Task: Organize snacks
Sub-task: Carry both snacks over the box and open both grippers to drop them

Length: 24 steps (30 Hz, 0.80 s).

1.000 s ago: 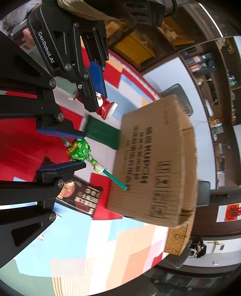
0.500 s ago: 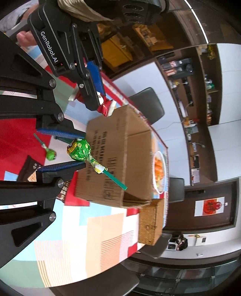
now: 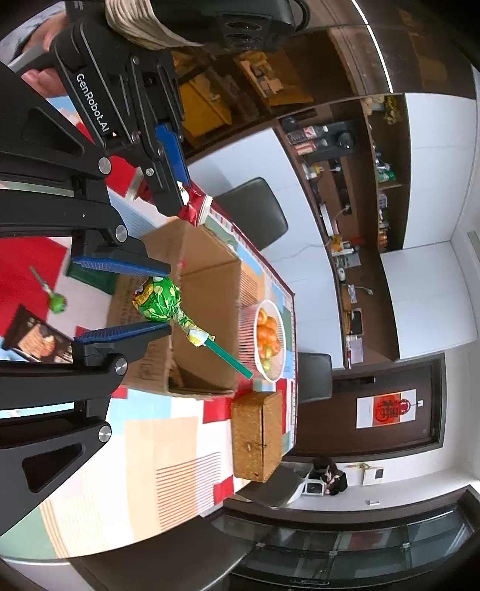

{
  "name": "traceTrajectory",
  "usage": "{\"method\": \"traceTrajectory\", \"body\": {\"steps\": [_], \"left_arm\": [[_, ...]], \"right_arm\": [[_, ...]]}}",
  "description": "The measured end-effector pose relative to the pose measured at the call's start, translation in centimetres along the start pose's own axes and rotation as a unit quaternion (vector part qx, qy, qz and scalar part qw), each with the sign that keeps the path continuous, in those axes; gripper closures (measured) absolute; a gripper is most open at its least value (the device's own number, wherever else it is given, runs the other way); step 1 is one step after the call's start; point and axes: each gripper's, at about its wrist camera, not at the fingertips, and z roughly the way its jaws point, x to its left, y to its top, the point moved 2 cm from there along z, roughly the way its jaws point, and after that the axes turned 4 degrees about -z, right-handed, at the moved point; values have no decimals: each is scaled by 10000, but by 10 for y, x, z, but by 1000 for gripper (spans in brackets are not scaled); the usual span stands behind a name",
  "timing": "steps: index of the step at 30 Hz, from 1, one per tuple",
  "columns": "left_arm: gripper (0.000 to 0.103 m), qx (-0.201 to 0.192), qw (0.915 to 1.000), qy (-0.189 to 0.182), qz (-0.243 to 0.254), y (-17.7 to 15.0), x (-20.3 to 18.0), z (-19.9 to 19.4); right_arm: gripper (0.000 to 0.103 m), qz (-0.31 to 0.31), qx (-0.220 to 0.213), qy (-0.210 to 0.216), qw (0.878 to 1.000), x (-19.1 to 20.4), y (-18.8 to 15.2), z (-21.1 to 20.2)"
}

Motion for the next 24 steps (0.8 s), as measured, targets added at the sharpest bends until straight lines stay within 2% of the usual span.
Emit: {"method": "traceTrajectory", "body": {"steps": [10, 24], "left_arm": [[81, 40, 10000, -15, 16, 30, 14, 40], [80, 379, 9993, 19, -50, 56, 33, 98]], "right_arm": [[77, -39, -33, -182, 9998, -18, 39, 35], [77, -34, 334, -239, 9991, -34, 57, 92]]}}
